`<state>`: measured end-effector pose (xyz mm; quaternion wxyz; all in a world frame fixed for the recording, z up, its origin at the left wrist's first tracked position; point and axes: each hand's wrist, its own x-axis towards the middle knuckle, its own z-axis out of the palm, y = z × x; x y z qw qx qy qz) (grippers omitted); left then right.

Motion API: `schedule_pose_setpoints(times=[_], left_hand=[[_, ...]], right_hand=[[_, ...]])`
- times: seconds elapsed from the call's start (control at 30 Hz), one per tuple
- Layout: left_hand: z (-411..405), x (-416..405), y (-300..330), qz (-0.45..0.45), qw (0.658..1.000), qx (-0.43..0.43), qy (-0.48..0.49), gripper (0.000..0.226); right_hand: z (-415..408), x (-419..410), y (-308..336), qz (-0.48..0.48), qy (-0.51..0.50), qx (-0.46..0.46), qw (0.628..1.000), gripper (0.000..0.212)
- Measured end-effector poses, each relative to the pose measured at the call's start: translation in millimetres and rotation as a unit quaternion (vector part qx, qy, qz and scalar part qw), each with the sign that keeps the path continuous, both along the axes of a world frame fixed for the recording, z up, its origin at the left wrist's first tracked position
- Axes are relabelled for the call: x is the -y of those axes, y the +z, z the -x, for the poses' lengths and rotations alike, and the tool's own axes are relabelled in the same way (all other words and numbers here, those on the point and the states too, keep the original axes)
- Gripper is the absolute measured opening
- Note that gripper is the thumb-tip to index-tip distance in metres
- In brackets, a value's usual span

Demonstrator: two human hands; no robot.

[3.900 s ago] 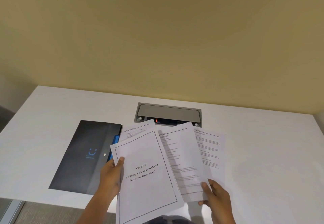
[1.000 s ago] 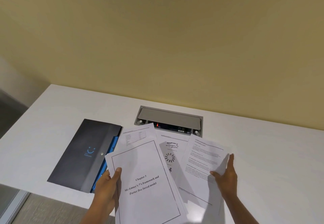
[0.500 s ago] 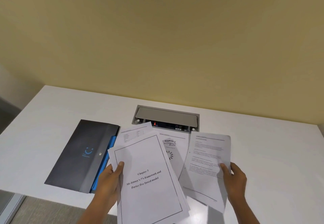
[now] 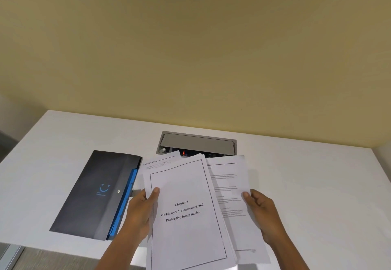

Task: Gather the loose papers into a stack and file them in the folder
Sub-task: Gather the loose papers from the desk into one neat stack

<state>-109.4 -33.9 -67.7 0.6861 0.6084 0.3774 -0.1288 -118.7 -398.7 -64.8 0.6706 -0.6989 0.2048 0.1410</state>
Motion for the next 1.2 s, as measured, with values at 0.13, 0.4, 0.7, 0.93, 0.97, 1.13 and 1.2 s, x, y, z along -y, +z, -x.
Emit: schedule_pose_setpoints(times=[0.13,0.4,0.7,0.93,0.97,1.13,1.2], left_hand=[[-2.5,2.6,3.4,-0.021,1.000,-0.007,-0.022,0.012],[0.4,5.9,11.1,-0.053,0.996,-0.041,-0.053,0.016],[8.7,2.4,6.4,-0.042,0.994,-0.072,-0.065,0.033],[13.8,-1.6,5.8,-0.027,0.996,-0.062,-0.055,0.026],[15.4,-3.6,4.6,-0.032,0.996,-0.062,-0.058,0.032],[25.0,-16.4,-5.6,-0.051,0.995,-0.054,-0.058,0.065],[28.9,-21.3,-10.6,-0.054,0.996,-0.053,-0.040,0.037]], right_hand=[[-1.1,-21.0,11.7,-0.035,0.029,-0.011,0.999,0.023],[-0.1,-50.1,11.6,-0.056,0.078,-0.047,0.994,0.032],[2.3,-75.6,5.5,-0.109,0.111,-0.083,0.984,0.025],[-0.5,-91.1,2.4,-0.128,0.143,-0.110,0.975,0.027],[-0.7,-93.3,1.2,-0.135,0.145,-0.111,0.974,0.027],[-2.9,-101.5,-8.1,-0.165,0.162,-0.127,0.965,0.031],[-5.2,-104.9,-8.7,-0.142,0.176,-0.141,0.964,0.038]])
